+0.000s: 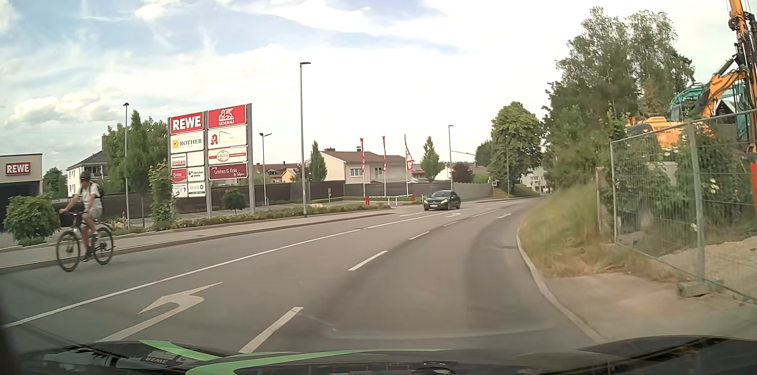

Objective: Follow the waypoints while adhering to traffic rules and regulations

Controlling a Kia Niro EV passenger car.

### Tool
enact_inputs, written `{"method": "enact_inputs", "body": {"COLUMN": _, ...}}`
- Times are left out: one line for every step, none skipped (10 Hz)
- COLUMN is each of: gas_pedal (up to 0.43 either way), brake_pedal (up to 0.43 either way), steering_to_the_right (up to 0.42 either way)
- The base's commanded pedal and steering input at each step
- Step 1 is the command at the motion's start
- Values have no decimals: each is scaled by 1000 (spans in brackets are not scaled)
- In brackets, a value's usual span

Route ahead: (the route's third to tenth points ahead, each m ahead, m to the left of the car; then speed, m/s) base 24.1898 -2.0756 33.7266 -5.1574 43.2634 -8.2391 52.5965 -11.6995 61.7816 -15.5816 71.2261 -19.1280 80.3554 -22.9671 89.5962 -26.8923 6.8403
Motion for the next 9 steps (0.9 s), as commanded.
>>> {"method": "enact_inputs", "body": {"gas_pedal": 28, "brake_pedal": 0, "steering_to_the_right": 45}}
{"method": "enact_inputs", "body": {"gas_pedal": 47, "brake_pedal": 0, "steering_to_the_right": 45}}
{"method": "enact_inputs", "body": {"gas_pedal": 59, "brake_pedal": 0, "steering_to_the_right": 45}}
{"method": "enact_inputs", "body": {"gas_pedal": 59, "brake_pedal": 0, "steering_to_the_right": 47}}
{"method": "enact_inputs", "body": {"gas_pedal": 59, "brake_pedal": 0, "steering_to_the_right": 50}}
{"method": "enact_inputs", "body": {"gas_pedal": 59, "brake_pedal": 0, "steering_to_the_right": 54}}
{"method": "enact_inputs", "body": {"gas_pedal": 59, "brake_pedal": 0, "steering_to_the_right": 57}}
{"method": "enact_inputs", "body": {"gas_pedal": 59, "brake_pedal": 0, "steering_to_the_right": 60}}
{"method": "enact_inputs", "body": {"gas_pedal": 59, "brake_pedal": 0, "steering_to_the_right": 64}}
